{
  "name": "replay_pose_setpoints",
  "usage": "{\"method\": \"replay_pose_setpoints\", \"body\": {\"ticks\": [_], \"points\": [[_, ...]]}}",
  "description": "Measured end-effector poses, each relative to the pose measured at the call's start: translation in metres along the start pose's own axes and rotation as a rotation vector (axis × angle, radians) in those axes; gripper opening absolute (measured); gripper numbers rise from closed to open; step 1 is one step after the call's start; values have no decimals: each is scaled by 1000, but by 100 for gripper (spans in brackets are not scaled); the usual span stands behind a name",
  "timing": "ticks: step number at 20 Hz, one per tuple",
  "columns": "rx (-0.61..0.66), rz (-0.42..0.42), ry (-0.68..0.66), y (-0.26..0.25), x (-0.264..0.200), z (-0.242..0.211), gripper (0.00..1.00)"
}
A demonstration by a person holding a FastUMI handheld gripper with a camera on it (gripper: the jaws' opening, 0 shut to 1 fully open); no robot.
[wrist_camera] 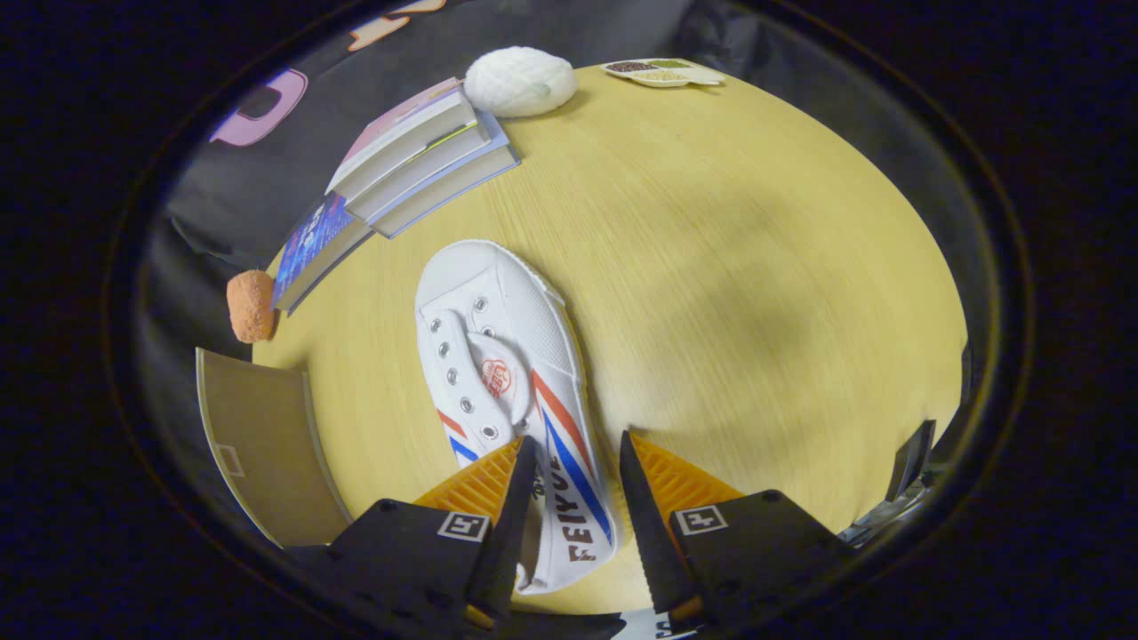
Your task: Open the storage box then place both shoes into the box .Put the left shoe in first, then the right shoe, with the right side of both shoes facing outward in a uniform manner.
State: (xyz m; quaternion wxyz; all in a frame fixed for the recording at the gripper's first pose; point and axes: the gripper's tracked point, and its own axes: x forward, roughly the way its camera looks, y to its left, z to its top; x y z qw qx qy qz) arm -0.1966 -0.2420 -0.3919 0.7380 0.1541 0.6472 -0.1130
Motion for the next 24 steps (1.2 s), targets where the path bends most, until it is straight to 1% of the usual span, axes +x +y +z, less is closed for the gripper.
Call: {"method": "replay_pose_setpoints", "body": {"ticks": [1,3,6,8,10,11,12,14,15,16,19,22,24], "points": [[17,22,14,0,1,-3,61],[68,50,30,1,2,-3,54],[49,73,36,2,-1,-4,43],[53,91,41,4,-6,-6,31],[79,123,68,14,-4,-18,18],[104,135,65,17,-5,-20,18],[157,144,54,14,-7,-18,18],[294,217,81,27,-9,-25,6],[360,247,87,32,-9,-27,6],[396,268,84,34,-10,-27,6],[417,335,100,51,-20,-31,6],[454,468,105,90,-43,-27,6],[448,536,103,121,-60,-19,6]]}}
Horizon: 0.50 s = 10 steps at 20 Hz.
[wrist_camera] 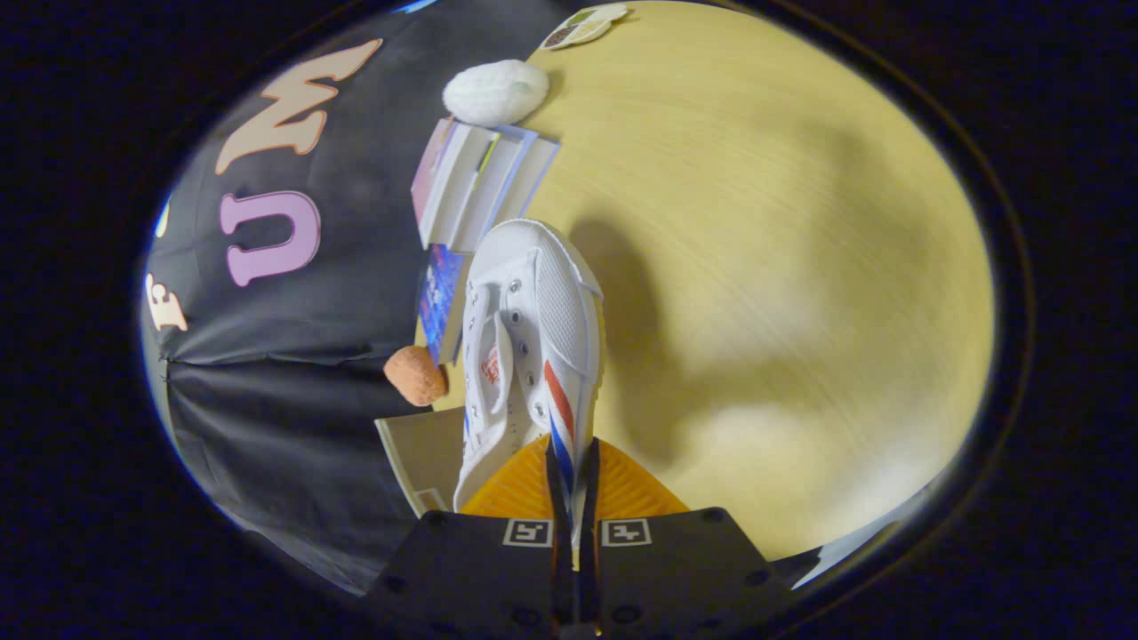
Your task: Open the storage box then place both shoes into the box .Put the left shoe in first, then the right shoe, with the right side of both shoes facing outward in a uniform manner.
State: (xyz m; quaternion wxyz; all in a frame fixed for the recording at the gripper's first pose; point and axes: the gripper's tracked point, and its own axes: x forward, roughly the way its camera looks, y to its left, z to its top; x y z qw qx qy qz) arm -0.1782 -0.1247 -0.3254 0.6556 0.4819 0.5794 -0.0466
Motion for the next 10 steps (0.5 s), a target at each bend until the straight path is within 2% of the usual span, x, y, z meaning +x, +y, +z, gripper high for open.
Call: {"method": "replay_pose_setpoints", "body": {"ticks": [5,10], "points": [[-132,86,46,93,-2,-34,5],[-277,138,148,173,17,-97,5]]}}
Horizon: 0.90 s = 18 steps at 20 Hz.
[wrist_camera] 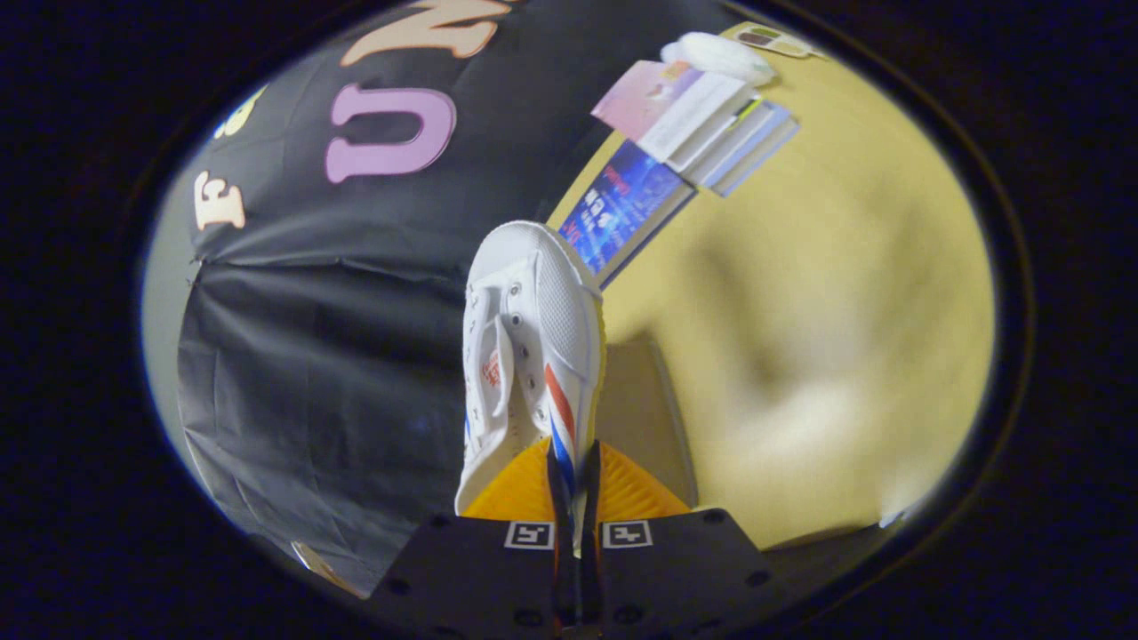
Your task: Open the storage box then place both shoes into the box .Put the left shoe in first, then the right shoe, with the right side of both shoes facing outward in a uniform manner.
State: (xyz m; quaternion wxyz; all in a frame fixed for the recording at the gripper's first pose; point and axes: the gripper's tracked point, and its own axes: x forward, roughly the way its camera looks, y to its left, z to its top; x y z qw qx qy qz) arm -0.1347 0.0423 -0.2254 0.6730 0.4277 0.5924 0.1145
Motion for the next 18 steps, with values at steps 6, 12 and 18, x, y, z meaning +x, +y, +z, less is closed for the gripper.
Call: {"method": "replay_pose_setpoints", "body": {"ticks": [6,12,18], "points": [[-112,-2,150,26,59,-46,5],[-159,-199,148,-9,85,-67,6],[-106,-290,114,-14,90,-69,6]]}}
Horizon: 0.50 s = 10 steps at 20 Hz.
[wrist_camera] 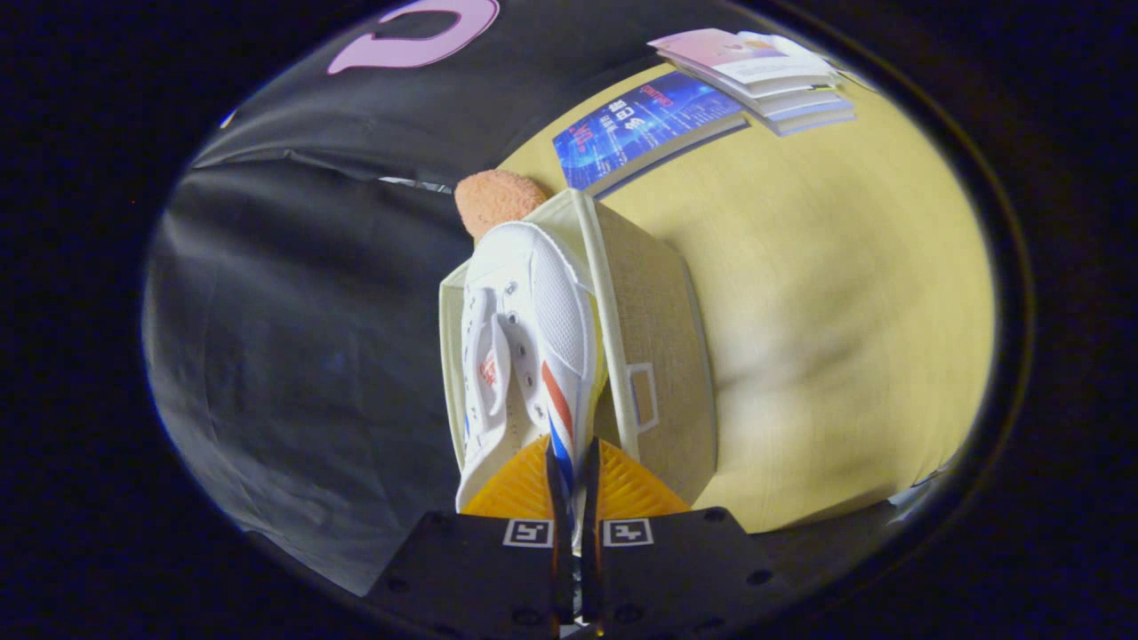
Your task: Open the storage box then place both shoes into the box .Put the left shoe in first, then the right shoe, with the right side of both shoes facing outward in a uniform manner.
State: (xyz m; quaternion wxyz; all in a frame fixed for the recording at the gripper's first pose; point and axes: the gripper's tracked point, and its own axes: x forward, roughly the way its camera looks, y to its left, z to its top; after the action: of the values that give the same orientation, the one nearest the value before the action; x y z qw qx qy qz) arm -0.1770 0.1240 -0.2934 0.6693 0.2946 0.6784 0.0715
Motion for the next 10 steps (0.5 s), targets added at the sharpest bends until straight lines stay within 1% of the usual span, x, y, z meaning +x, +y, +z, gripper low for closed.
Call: {"method": "replay_pose_setpoints", "body": {"ticks": [1,3,4,6,8,10], "points": [[11,-13,-4,1,-1,-1,11],[27,-28,-17,3,4,-2,11],[31,-41,-17,2,6,-3,18],[50,-38,-19,6,5,-5,25],[68,-18,-28,15,5,-3,31],[74,-16,-44,15,-1,2,37]]}}
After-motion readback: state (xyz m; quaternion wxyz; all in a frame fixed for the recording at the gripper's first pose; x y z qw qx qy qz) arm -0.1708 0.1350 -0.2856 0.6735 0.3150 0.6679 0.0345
